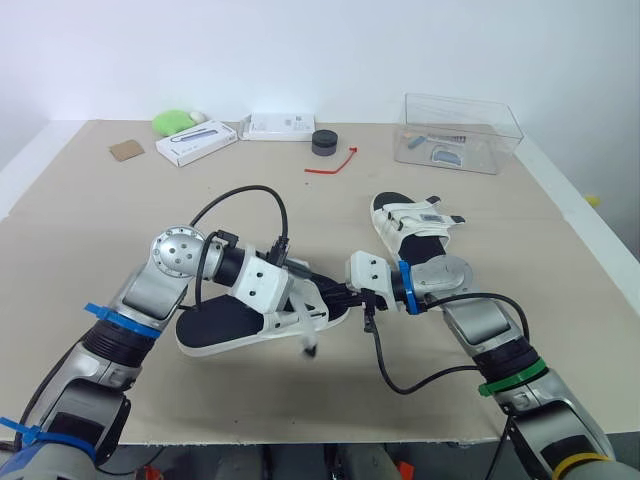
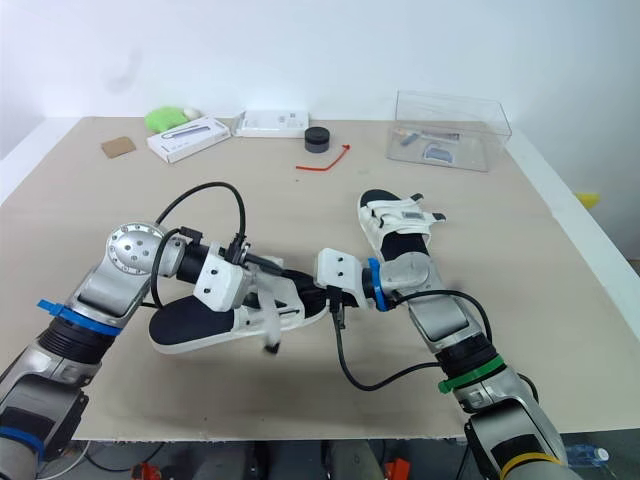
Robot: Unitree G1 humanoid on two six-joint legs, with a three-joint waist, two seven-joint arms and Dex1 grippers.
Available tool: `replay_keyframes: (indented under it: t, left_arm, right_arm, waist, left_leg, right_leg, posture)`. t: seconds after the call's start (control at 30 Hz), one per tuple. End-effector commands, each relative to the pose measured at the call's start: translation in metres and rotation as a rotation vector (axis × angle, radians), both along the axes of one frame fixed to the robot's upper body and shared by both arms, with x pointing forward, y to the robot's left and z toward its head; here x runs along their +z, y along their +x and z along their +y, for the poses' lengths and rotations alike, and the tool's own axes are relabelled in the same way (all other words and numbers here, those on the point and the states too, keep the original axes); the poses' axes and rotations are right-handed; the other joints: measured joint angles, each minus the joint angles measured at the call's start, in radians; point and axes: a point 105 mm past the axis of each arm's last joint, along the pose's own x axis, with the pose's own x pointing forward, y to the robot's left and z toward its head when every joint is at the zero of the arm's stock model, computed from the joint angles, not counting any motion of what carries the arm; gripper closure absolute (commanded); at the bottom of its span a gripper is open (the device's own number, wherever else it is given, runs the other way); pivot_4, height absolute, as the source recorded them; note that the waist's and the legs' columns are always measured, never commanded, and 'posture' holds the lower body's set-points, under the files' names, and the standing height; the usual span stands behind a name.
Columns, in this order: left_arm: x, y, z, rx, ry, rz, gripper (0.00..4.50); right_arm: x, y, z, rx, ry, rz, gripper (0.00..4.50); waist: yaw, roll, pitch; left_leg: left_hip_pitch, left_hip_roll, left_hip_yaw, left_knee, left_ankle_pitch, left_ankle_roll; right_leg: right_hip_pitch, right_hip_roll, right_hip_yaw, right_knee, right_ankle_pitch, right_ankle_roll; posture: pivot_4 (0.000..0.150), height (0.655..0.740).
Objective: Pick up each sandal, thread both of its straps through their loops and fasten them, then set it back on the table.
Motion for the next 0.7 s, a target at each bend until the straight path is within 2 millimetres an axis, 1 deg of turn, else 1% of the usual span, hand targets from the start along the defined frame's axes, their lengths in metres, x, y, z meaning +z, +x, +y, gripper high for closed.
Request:
replay_keyframes:
  t: [0.03,0.2,0.3,0.33,0.43,0.47,0.53,0.63,0.7]
  left_arm:
    - [0.016,-0.007,-0.001,-0.013,-0.043,0.033,1.36]
    - [0.034,-0.005,0.009,0.07,-0.111,0.185,1.36]
    - [0.046,-0.003,0.022,0.138,-0.144,0.29,1.36]
    - [0.049,-0.004,0.029,0.17,-0.157,0.351,1.36]
    - [0.053,-0.012,0.04,0.229,-0.185,0.495,1.36]
    - [0.053,-0.019,0.044,0.246,-0.2,0.605,1.36]
    - [0.052,-0.03,0.048,0.274,-0.236,0.745,1.36]
    - [0.027,-0.067,0.044,0.299,-0.32,1.008,1.36]
    - [0.019,-0.077,0.041,0.333,-0.365,1.089,1.36]
  right_arm:
    - [-0.002,0.001,-0.003,-0.006,-0.016,0.005,4.5]
    - [-0.002,0.0,-0.003,-0.008,-0.014,0.007,4.5]
    - [-0.002,0.001,-0.002,-0.007,-0.013,0.008,4.5]
    - [-0.002,0.002,-0.002,-0.007,-0.013,0.007,4.5]
    - [-0.001,0.003,-0.002,-0.006,-0.013,0.008,4.5]
    - [-0.001,0.003,-0.002,-0.005,-0.013,0.008,4.5]
    - [-0.002,0.003,-0.001,-0.003,-0.013,0.009,4.5]
    - [-0.002,0.004,0.0,0.001,-0.01,0.014,4.5]
    - [-0.002,0.004,0.001,0.004,-0.009,0.015,4.5]
  waist:
    - [0.0,0.0,0.0]
    - [0.0,0.0,0.0]
    - [0.0,0.0,0.0]
    - [-0.001,0.0,0.0]
    - [-0.001,0.0,0.0]
    - [-0.001,0.0,0.0]
    - [-0.002,0.0,0.0]
    - [-0.005,0.0,0.0]
    - [-0.005,0.0,0.0]
  left_leg:
    - [0.0,0.0,0.0,0.0,0.0,0.0]
    - [0.0,0.001,0.0,0.0,0.0,0.0]
    - [0.0,0.001,0.0,0.0,0.0,0.0]
    - [0.0,0.001,0.0,0.0,0.0,0.0]
    - [0.0,0.002,0.0,0.0,0.0,0.001]
    - [0.0,0.002,-0.001,0.0,0.0,0.001]
    - [0.0,0.002,0.0,0.0,-0.001,0.001]
    - [0.0,0.002,-0.001,0.0,-0.001,0.001]
    - [0.001,0.002,0.0,0.0,-0.001,0.001]
  right_leg:
    - [0.0,0.0,0.0,0.0,0.0,0.0]
    - [0.0,0.001,0.0,0.0,0.0,0.0]
    - [0.0,0.001,0.0,0.0,0.0,0.001]
    - [0.0,0.001,0.0,0.0,-0.001,0.001]
    - [0.0,0.002,-0.001,0.0,-0.003,0.003]
    - [0.0,0.002,-0.001,0.0,-0.003,0.003]
    - [0.0,0.001,0.0,0.0,-0.003,0.003]
    - [0.0,0.0,0.0,0.0,-0.003,0.003]
    - [0.0,-0.002,0.001,0.0,-0.003,0.002]
  posture:
    - [0.15,0.74]
    - [0.15,0.74]
    - [0.15,0.74]
    - [0.15,0.74]
    - [0.15,0.74]
    - [0.15,0.74]
    - [0.15,0.74]
    - [0.15,0.74]
    - [0.15,0.74]
